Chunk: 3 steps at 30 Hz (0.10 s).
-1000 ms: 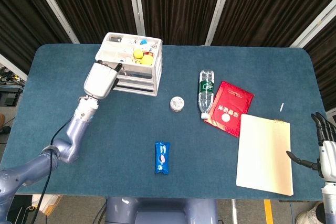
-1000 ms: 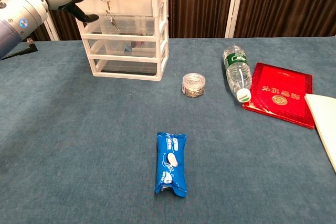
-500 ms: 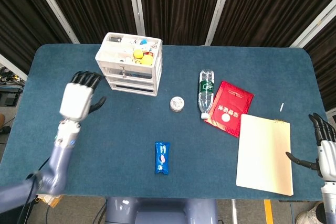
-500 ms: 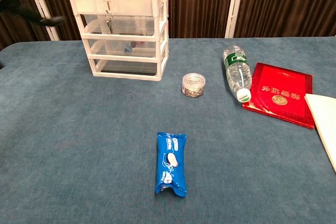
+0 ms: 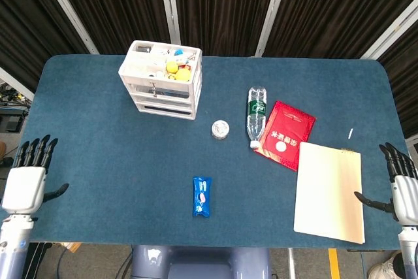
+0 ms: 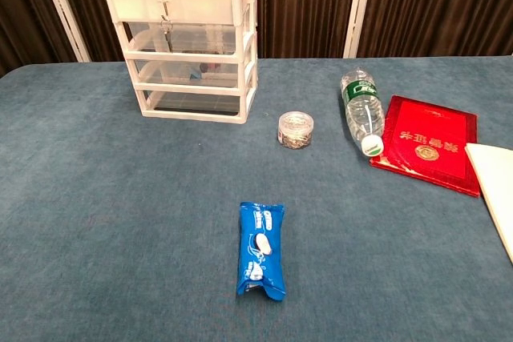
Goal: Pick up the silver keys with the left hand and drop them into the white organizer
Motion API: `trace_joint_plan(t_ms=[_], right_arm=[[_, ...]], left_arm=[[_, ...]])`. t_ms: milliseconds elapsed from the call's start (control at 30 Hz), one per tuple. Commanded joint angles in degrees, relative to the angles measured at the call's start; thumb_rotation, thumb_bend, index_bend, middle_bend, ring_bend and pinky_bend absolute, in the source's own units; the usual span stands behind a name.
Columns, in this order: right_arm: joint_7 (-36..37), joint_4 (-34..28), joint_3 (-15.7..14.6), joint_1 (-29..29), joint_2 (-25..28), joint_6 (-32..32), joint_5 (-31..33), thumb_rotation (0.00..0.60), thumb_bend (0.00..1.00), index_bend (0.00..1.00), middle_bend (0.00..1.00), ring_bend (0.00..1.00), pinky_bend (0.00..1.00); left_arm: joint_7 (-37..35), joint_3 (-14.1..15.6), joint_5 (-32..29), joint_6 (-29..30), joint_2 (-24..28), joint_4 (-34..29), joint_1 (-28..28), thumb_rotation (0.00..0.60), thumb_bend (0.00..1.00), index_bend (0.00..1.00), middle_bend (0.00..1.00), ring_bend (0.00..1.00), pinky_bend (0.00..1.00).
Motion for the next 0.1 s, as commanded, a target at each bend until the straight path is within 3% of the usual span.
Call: trace_joint_plan(t_ms=[33,100], right_arm=[[0.03,0.03,-0.06,0.06,-0.07,-0.12,-0.02,0.6,0.06,0.0,0.0,0.0,0.0],[-0.1,0.12,-0.15,0.03,-0.07,-0.11,-0.08,0.6,0.06,0.0,0.0,0.0,0.0]], left_arm=[[-2.21,0.94,2.2,1.67,0.83,1.69,2.08,0.6,0.09,0.0,0.0,0.0,0.0],[-3.43,0.9,3.06,2.06,0.95,2.35,2.74,0.6,0.09,0.0,0.0,0.0,0.0]])
